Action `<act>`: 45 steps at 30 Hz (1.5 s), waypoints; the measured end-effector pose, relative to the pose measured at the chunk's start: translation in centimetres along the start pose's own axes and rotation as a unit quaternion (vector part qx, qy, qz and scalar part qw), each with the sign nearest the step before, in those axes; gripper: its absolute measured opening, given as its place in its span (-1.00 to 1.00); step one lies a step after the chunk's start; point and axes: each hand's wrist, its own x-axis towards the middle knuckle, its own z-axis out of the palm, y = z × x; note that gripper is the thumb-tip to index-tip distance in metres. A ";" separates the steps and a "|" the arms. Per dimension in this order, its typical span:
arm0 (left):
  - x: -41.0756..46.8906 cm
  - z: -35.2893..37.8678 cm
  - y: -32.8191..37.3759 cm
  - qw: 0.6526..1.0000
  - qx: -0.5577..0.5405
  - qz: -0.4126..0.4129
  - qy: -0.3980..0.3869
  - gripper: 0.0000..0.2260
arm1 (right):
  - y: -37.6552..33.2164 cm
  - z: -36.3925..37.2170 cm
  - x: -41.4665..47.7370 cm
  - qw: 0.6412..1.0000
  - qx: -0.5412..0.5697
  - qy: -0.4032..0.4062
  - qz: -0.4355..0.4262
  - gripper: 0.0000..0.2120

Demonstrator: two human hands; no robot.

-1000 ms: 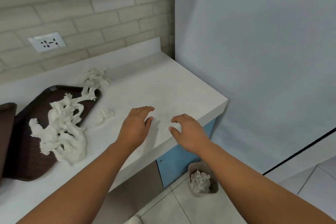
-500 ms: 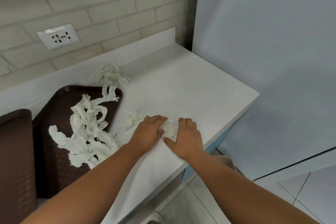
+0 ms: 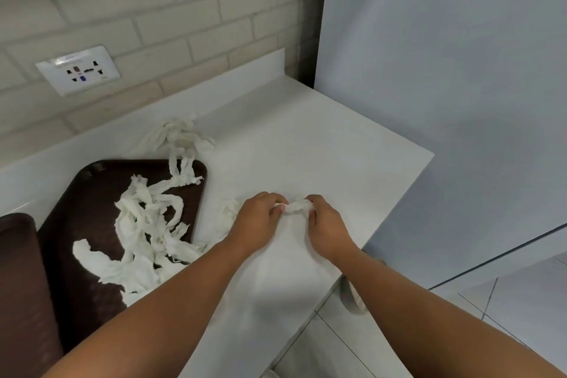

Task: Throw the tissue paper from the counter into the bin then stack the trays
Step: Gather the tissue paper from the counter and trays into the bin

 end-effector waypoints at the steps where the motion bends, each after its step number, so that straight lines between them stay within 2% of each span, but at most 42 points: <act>1: 0.0 -0.2 0.4 1.000 -0.022 -0.003 0.005 -0.90 | -0.6 0.1 0.3 0.999 0.043 -0.015 0.019 -0.74; 3: -0.1 -0.5 1.1 0.997 -0.068 -0.018 0.015 -0.89 | -1.8 0.6 1.0 0.980 0.171 -0.049 0.087 -0.73; 6: -0.6 -1.2 2.4 0.989 -0.135 -0.058 0.025 -0.86 | -3.6 1.2 1.6 0.926 0.326 -0.108 0.156 -0.65; 9: -1.1 -2.4 3.0 0.971 -0.211 -0.109 0.024 -0.75 | -4.9 1.8 2.0 0.927 0.327 -0.111 0.145 -0.78; 12: -1.5 -3.7 2.0 0.975 -0.196 -0.105 0.014 -0.72 | -5.5 2.2 2.9 0.943 0.290 -0.080 0.141 -0.82; 15: -1.3 -5.4 -0.3 0.988 -0.106 -0.075 0.079 -0.86 | -5.4 2.5 3.7 0.969 0.213 -0.051 0.112 -0.75; 18: -0.6 -7.1 -3.3 0.989 0.047 -0.070 0.119 -0.88 | -5.6 2.8 4.1 0.982 0.161 -0.052 0.086 -0.84; 20: -0.2 -8.1 -4.7 0.987 0.116 -0.100 0.055 -0.75 | -5.9 2.7 4.0 0.987 0.125 -0.055 0.083 -0.75; 21: -0.2 -8.5 -5.0 0.985 0.134 -0.111 -0.014 -0.63 | -6.0 2.6 3.8 0.986 0.132 -0.058 0.085 -0.70; 23: -0.4 -8.8 -4.9 0.960 0.188 -0.120 -0.167 -0.38 | -6.1 2.6 3.5 0.984 0.142 -0.071 0.079 -0.68; 25: -0.5 -8.6 -4.5 0.934 0.245 -0.098 -0.240 -0.33 | -5.6 2.6 3.4 0.989 0.098 -0.085 0.076 -0.72; 28: -0.3 -8.0 -4.0 0.944 0.228 -0.103 -0.216 -0.60 | -5.1 2.1 3.4 0.991 0.059 -0.087 0.077 -0.90; 30: -0.2 -7.7 -4.0 0.959 0.184 -0.121 -0.179 -0.75 | -4.8 1.6 3.3 0.987 0.081 -0.100 0.099 -0.81; 32: -0.5 -7.7 -3.5 0.978 0.053 -0.159 -0.120 -0.82 | -4.7 0.8 3.2 0.985 0.094 -0.106 0.103 -0.78; 35: -0.5 -7.9 -2.4 0.971 -0.118 -0.202 -0.045 -0.85 | -5.0 -0.6 2.8 0.973 0.156 -0.107 0.134 -0.83; 36: -0.2 -7.8 -1.9 0.966 -0.138 -0.215 -0.038 -0.85 | -4.8 -1.1 2.9 0.973 0.160 -0.103 0.130 -0.84; 39: 1.0 -7.1 -0.2 0.950 -0.167 -0.258 -0.048 -0.70 | -3.8 -2.4 2.8 0.980 0.152 -0.079 0.098 -0.86; 42: 2.0 -5.8 2.2 0.955 -0.134 -0.262 -0.040 -0.47 | -2.5 -4.3 2.5 0.985 0.145 -0.049 0.083 -0.58; 45: 2.6 -3.6 5.7 0.965 -0.111 -0.236 0.003 -0.46 | -1.0 -6.6 1.7 0.984 0.161 -0.007 0.071 -0.51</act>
